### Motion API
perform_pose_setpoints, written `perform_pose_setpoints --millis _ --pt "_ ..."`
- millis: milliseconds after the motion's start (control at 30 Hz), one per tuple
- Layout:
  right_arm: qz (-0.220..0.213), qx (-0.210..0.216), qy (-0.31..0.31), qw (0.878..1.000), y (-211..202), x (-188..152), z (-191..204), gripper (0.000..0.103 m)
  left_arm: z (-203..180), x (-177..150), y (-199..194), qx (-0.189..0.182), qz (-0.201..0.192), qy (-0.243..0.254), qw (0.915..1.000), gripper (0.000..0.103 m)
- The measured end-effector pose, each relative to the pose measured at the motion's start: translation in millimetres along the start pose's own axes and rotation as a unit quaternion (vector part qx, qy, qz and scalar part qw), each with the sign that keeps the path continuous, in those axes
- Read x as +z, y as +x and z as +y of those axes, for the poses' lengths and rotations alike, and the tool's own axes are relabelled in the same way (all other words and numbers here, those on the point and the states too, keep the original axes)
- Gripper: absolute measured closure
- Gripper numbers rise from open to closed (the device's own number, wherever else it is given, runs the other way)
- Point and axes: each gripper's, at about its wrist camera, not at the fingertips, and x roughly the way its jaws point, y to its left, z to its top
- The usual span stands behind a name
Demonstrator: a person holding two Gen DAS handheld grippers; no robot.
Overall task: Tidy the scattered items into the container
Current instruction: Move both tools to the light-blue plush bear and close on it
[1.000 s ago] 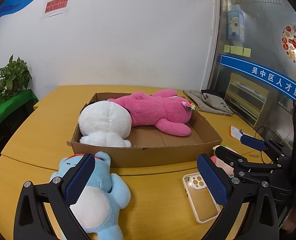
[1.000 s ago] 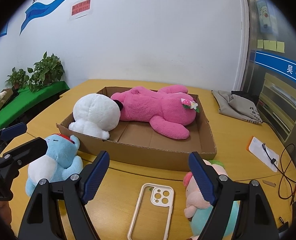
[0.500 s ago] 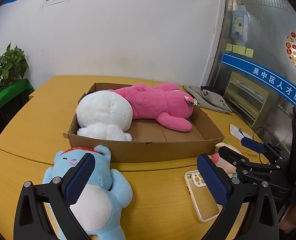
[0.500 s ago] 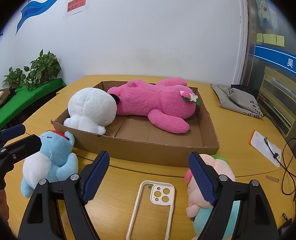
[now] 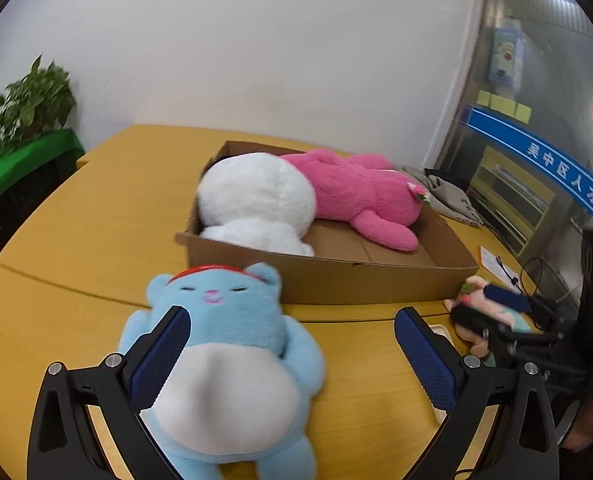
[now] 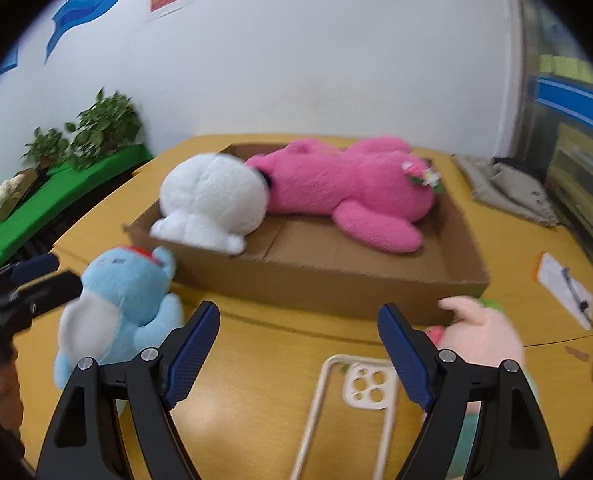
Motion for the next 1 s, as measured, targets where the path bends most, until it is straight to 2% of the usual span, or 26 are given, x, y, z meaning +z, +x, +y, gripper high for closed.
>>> perform_pose_setpoints --millis 167,267,333,400,533,633,700,733,800,867,1000 --pt "0.055 0.115 -0.036 0.991 26.6 -20.2 38.1 0.021 38.8 1.7 12.2 -0.003 0.022 -0.019 0.9996 0.000" --pt "0.069 0.162 -0.037 0.984 40.8 -27.1 61.7 0.021 51.6 -6.8 39.2 0.011 0.070 -0.015 0.9974 0.001" --pt "0.074 0.162 -0.025 0.984 50.8 -28.2 69.7 0.021 58.2 -19.5 54.1 0.009 0.097 -0.011 0.9952 0.000" --pt "0.084 0.154 0.009 0.984 62.6 -27.5 65.2 0.021 67.1 -27.7 52.9 -0.025 0.094 -0.042 0.9944 0.000" --pt "0.122 0.153 0.095 0.976 96.2 -25.4 44.0 0.021 66.4 -34.2 51.6 -0.038 0.095 -0.045 0.9937 0.000" --pt "0.157 0.153 0.095 0.971 121.8 -29.0 49.4 0.023 57.3 -39.5 50.4 -0.048 0.101 -0.035 0.9931 0.000" --pt "0.155 0.150 0.079 0.973 127.0 -31.4 61.8 0.022 50.7 -44.4 49.1 -0.041 0.101 -0.033 0.9935 0.000" --pt "0.155 0.137 0.062 0.976 126.8 -31.3 68.3 0.025 48.4 -45.3 49.0 -0.037 0.099 -0.034 0.9938 0.000" --pt "0.152 0.134 0.042 0.978 126.9 -31.2 74.8 0.037 45.3 -47.6 46.7 -0.033 0.099 -0.037 0.9939 0.000" --pt "0.155 0.156 0.022 0.975 126.5 -32.9 78.2 0.072 39.0 -47.8 43.6 -0.029 0.100 -0.026 0.9942 0.001" --pt "0.151 0.155 -0.006 0.976 119.8 -38.1 82.3 0.076 31.2 -40.9 24.5 -0.037 0.086 -0.007 0.9956 0.002"
